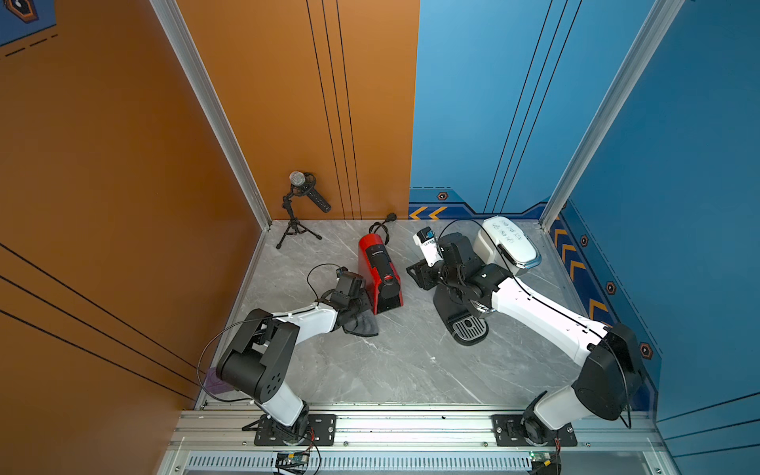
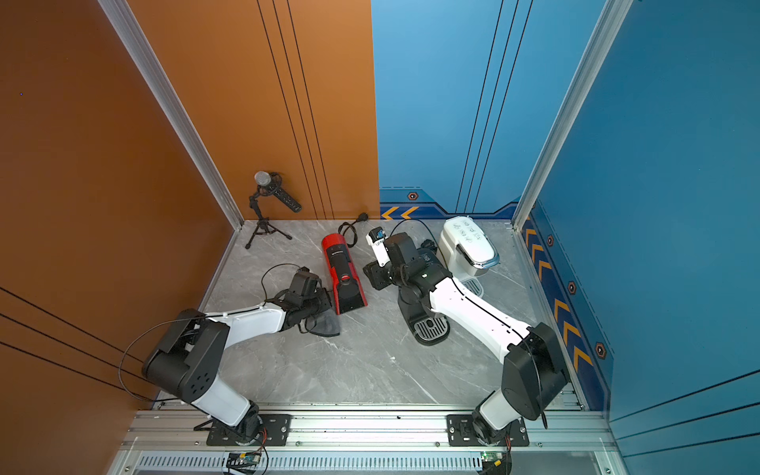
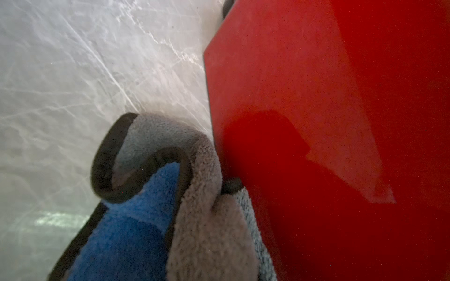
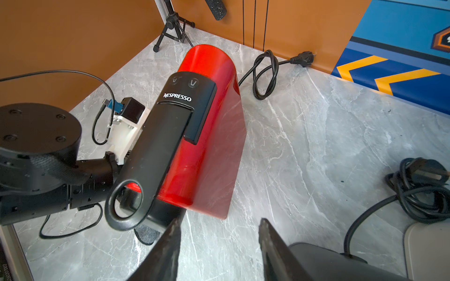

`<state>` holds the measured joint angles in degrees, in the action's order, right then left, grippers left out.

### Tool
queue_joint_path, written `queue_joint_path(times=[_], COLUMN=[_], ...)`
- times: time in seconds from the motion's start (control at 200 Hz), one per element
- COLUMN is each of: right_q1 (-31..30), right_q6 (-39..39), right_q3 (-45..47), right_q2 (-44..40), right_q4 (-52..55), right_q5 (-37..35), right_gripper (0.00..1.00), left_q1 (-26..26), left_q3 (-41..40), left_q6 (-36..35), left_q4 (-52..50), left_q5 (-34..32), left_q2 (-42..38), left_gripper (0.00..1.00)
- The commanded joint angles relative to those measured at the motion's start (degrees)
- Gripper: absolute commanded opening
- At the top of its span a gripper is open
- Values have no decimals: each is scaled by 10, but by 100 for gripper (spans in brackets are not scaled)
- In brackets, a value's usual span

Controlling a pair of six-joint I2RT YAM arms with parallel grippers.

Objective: Wipe the surface of a coffee machine
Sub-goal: Wipe the dirt from the surface of the coffee machine.

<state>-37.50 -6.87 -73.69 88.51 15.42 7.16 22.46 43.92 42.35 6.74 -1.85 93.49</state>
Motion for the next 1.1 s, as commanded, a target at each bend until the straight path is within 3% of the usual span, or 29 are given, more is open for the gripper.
queue_joint_path(times=[0.0, 0.415, 0.54, 0.851, 1.096], right_q1=[0, -12, -14, -19, -18], right_q6=[-7, -17, -17, -20, -30], right_q3=[10, -7, -9, -4, 8], right_q2=[-9, 25, 24, 24, 19], right_q4=[-12, -16, -13, -10, -27], right_q5=[-11, 6, 3, -7, 12], right_gripper=[52, 52, 52, 52, 52], left_q1=[-9, -50, -61, -88, -44], left_q3=[48, 227, 243, 108, 65], left_q6=[2, -12, -14, -58, -116], left_q4=[60, 59, 58, 8, -131], left_q5=[62, 136, 150, 98, 45], left_q2=[33, 128, 141, -19, -193], left_gripper=[0, 0, 0, 0, 0])
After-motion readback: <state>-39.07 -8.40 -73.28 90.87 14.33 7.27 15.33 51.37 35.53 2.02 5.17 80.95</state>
